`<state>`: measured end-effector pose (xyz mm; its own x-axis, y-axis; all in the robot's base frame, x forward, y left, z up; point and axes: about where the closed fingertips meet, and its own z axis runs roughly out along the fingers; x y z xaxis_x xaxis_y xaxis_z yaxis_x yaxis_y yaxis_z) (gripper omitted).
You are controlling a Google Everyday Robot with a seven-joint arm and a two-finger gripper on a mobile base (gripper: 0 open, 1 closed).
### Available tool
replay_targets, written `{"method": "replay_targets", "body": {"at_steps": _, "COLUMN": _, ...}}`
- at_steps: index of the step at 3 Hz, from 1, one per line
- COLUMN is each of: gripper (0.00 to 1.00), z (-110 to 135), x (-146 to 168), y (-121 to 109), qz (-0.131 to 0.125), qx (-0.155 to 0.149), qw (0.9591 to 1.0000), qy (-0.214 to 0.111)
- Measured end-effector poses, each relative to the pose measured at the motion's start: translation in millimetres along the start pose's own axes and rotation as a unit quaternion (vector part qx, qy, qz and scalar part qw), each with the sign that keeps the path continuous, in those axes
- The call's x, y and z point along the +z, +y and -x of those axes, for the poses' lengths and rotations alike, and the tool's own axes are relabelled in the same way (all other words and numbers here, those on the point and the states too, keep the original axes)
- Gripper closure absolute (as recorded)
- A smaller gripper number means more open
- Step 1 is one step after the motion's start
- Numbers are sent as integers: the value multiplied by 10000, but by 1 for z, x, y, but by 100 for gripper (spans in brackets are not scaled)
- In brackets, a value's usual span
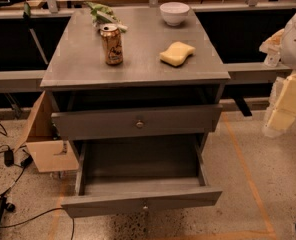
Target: Place orange can into middle drawer
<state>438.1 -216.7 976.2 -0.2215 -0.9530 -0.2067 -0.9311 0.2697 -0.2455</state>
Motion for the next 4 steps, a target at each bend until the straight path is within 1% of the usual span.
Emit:
{"method": "replay_targets", "body": {"at_steps": 1, "gripper": 0, "z": 0, "x": 0, "y": 0, "qz": -1, "qx": 0, "qw": 10000, "qy": 0}}
{"method": "replay_targets", "body": {"at_steps": 2, "gripper": 0, "z": 14, "x": 6, "y": -16, "qz": -196, "qx": 94, "qw": 9992, "qy": -324}}
{"method": "replay_targets", "body": {"at_steps": 3, "gripper": 0, "z": 45, "x": 20, "y": -60, "qz": -559, "qx": 286, "qw": 9916, "qy": -1135}}
{"method": "replay_targets", "body": {"at_steps": 4, "gripper": 0, "z": 74, "x": 30, "y": -101, "qz": -879, "qx": 501, "qw": 9759, "qy": -1935}}
